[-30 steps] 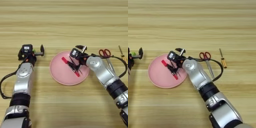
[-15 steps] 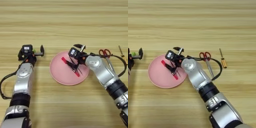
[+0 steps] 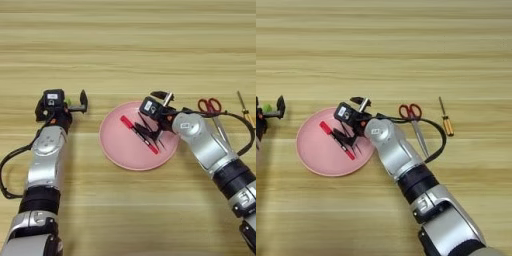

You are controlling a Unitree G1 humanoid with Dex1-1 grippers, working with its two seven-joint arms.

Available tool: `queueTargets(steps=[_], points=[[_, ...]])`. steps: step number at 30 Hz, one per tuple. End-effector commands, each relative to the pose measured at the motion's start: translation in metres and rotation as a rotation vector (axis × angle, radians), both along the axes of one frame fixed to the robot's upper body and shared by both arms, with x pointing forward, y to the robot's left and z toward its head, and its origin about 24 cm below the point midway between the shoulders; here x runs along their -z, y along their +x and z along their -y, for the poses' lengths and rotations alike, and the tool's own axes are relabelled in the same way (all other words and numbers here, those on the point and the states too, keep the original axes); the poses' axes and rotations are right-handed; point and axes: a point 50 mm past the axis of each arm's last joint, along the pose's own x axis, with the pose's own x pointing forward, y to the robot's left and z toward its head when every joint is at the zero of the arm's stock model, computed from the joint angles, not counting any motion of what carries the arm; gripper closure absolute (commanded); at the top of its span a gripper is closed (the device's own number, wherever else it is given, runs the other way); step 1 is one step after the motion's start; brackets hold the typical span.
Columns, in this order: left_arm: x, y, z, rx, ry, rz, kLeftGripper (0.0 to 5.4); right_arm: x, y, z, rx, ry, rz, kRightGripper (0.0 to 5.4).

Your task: Move the objects on the table

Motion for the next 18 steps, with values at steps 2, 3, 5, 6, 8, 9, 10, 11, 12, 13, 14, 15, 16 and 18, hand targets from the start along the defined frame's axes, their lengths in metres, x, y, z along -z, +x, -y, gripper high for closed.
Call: queueTargets(steps=[2,3,5,6,8,9,10,11,12,13,14,15,16,18], points=[[0.001,0.000,-0.001,0.002,0.001,-0.012,0.02,-0.004,0.002,0.001,0.002,0.014,0.004,0.00],[0.001,0.000,-0.001,0.003,0.001,-0.012,0.02,-0.006,0.001,0.001,0.001,0.021,0.007,0.00],[0.002,0.000,-0.001,0.004,0.001,-0.013,0.02,-0.009,0.001,0.000,-0.002,0.033,0.015,0.00],[0.002,0.000,-0.001,0.004,0.000,-0.013,0.02,-0.011,0.001,0.000,-0.003,0.043,0.019,0.00],[0.002,0.001,0.000,0.004,0.000,-0.013,0.02,-0.015,0.001,-0.001,-0.002,0.062,0.030,0.00],[0.002,0.001,0.000,0.004,0.000,-0.013,0.02,-0.017,0.001,0.000,0.001,0.071,0.035,0.00],[0.002,0.001,0.000,0.005,0.001,-0.013,0.02,-0.018,0.001,0.000,0.003,0.076,0.038,0.00],[0.002,0.001,0.000,0.005,0.001,-0.013,0.02,-0.019,0.001,0.000,0.003,0.082,0.039,0.00],[0.002,0.001,0.000,0.006,0.001,-0.013,0.02,-0.020,0.001,0.000,0.003,0.088,0.042,0.00],[0.002,0.001,0.000,0.006,0.001,-0.013,0.02,-0.021,0.000,-0.001,0.002,0.094,0.044,0.00],[0.002,0.001,0.000,0.005,0.001,-0.013,0.02,-0.023,-0.001,-0.001,0.002,0.108,0.044,0.00],[0.002,0.001,0.000,0.005,0.001,-0.013,0.02,-0.025,-0.003,-0.001,0.000,0.121,0.045,0.00],[0.002,0.001,0.001,0.005,0.001,-0.013,0.02,-0.026,-0.005,-0.002,-0.002,0.135,0.042,0.00],[0.002,0.001,0.001,0.004,0.000,-0.013,0.02,-0.026,-0.011,-0.003,-0.013,0.167,0.003,0.00]])
